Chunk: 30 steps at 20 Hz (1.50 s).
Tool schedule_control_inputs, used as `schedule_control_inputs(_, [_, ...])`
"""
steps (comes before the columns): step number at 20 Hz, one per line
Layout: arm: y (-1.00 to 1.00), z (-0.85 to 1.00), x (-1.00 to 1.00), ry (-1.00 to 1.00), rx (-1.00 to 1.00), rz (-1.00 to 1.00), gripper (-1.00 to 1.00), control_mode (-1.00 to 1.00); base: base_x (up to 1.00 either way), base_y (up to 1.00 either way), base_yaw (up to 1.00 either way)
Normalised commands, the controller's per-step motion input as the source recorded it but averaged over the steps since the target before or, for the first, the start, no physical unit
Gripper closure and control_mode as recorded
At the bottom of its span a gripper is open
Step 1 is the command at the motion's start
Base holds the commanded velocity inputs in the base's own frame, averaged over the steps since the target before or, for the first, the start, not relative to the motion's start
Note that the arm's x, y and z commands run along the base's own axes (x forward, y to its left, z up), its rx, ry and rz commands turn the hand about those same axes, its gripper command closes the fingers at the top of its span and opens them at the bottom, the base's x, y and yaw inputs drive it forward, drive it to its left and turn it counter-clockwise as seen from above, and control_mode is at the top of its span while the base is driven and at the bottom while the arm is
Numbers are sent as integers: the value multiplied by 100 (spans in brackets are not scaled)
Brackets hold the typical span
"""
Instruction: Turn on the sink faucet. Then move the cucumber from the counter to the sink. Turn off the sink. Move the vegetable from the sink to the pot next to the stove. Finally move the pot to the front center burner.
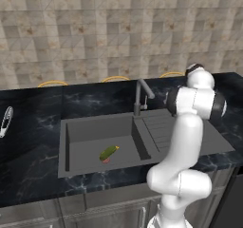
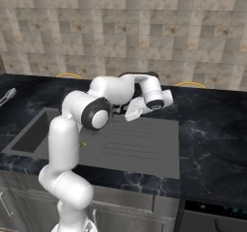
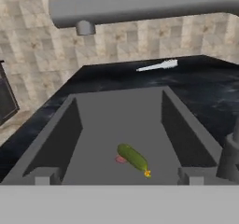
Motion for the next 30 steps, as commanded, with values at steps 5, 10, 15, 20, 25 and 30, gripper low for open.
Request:
schedule_control_inputs(5, [51, 45, -99, -2, -8, -9, -100, -100, 0, 0, 0])
schedule_control_inputs(10, [54, 35, -91, 0, -15, -9, -100, -100, 0, 0, 0])
schedule_control_inputs(15, [64, 25, -70, 6, -22, -10, -100, -100, 0, 0, 0])
schedule_control_inputs(20, [77, 14, -49, 13, -21, -21, -100, -100, 0, 0, 0])
schedule_control_inputs(25, [76, 2, -36, 14, -16, -29, -100, -100, 0, 0, 0])
schedule_control_inputs(30, [55, 0, -16, 16, -12, -40, -100, -100, 0, 0, 0])
